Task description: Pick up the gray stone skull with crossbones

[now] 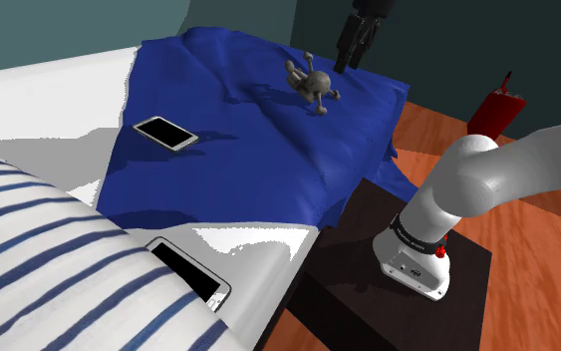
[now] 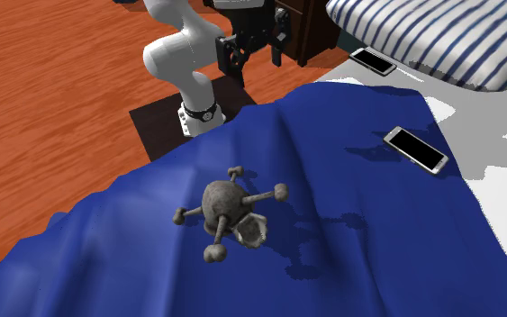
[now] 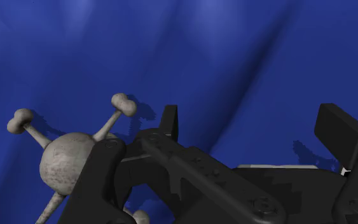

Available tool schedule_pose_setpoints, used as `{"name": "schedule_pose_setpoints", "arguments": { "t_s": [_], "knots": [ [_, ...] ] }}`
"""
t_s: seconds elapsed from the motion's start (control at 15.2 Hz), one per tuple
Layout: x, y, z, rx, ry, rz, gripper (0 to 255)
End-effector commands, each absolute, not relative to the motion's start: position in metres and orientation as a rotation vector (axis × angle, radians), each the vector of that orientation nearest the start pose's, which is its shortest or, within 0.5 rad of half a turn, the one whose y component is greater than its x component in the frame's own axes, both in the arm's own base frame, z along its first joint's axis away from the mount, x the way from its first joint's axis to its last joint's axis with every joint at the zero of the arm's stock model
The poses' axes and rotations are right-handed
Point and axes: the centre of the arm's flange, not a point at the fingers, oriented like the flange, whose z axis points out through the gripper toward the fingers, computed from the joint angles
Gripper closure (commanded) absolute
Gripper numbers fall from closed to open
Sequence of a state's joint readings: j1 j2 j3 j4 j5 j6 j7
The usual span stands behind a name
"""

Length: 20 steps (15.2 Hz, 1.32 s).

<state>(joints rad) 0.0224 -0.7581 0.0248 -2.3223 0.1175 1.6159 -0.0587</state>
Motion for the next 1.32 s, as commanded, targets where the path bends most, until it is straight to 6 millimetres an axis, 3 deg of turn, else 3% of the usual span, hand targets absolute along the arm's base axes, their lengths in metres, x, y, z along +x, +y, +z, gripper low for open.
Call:
{"name": "schedule_pose_setpoints", "arguments": {
  "t_s": [0.0, 0.59, 1.25],
  "knots": [
    [0.319, 0.03, 0.602, -3.037, -0.148, -0.08, 0],
    [0.404, -0.032, 0.578, -3.029, 0.224, -0.181, 0],
    [0.479, -0.123, 0.554, -2.964, 0.633, -0.291, 0]
  ]
}}
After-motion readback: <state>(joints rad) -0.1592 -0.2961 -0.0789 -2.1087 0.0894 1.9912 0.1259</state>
